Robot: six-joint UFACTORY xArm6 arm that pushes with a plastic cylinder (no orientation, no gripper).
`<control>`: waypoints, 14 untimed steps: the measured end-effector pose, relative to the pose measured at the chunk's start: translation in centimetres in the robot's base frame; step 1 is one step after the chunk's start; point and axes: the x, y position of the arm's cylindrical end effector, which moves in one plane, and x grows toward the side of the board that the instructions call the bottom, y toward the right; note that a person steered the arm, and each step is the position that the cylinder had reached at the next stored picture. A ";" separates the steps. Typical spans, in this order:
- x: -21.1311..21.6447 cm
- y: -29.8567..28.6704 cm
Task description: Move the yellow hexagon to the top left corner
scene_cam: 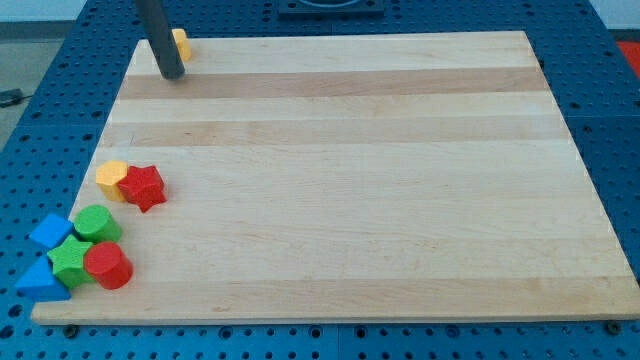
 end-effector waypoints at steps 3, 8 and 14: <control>21.9 4.2; 14.9 -1.8; 13.1 -9.7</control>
